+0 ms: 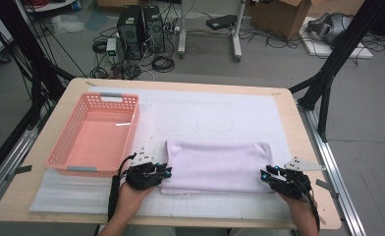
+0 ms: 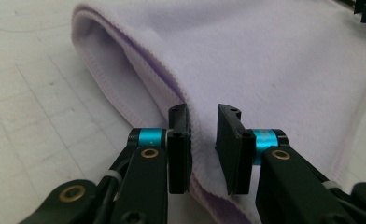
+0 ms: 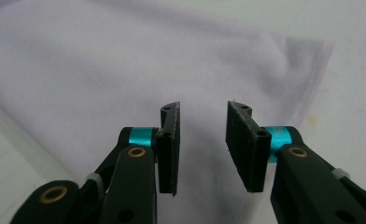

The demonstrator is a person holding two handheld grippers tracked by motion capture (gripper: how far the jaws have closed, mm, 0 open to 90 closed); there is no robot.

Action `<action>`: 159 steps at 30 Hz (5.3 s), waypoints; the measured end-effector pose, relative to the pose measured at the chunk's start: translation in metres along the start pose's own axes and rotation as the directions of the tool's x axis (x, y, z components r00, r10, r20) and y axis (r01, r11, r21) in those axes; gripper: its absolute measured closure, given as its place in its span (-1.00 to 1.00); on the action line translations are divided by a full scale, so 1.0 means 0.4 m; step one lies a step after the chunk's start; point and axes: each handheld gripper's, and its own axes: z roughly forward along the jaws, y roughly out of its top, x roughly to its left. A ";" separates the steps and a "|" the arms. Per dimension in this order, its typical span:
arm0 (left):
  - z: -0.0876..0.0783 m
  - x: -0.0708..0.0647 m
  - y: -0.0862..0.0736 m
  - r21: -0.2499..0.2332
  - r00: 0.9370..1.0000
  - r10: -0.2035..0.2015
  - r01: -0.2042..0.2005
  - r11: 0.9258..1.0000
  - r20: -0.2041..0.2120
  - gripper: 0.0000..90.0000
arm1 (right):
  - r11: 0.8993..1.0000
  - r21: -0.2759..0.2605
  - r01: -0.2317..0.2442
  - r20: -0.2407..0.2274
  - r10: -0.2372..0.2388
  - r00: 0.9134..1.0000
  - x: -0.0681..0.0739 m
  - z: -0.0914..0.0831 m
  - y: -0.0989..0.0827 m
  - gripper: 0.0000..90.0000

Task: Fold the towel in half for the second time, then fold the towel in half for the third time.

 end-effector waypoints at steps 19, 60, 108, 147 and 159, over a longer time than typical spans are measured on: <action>-0.069 -0.002 -0.032 -0.143 1.000 -0.009 0.006 0.990 -0.020 0.17 | 0.996 -0.088 0.002 0.059 0.004 0.998 -0.004 -0.060 -0.040 0.00; -0.051 -0.003 -0.028 -0.159 0.999 -0.009 0.003 0.987 -0.038 -0.51 | 0.994 -0.104 0.038 0.083 -0.029 0.996 0.008 -0.026 -0.012 -0.54; -0.017 -0.063 -0.043 0.040 0.998 -0.002 0.004 0.999 -0.058 0.65 | 0.981 -0.041 0.191 -0.156 -0.195 0.968 0.173 0.226 0.259 -0.50; -0.027 -0.036 -0.049 0.038 0.987 -0.160 0.160 0.986 0.000 0.74 | 0.832 0.197 0.518 -0.390 -0.418 0.820 0.369 0.580 0.442 0.28; -0.040 -0.025 -0.049 0.033 0.981 -0.191 0.191 0.981 0.012 0.79 | 0.816 0.204 0.541 -0.441 -0.417 0.795 0.376 0.583 0.457 0.88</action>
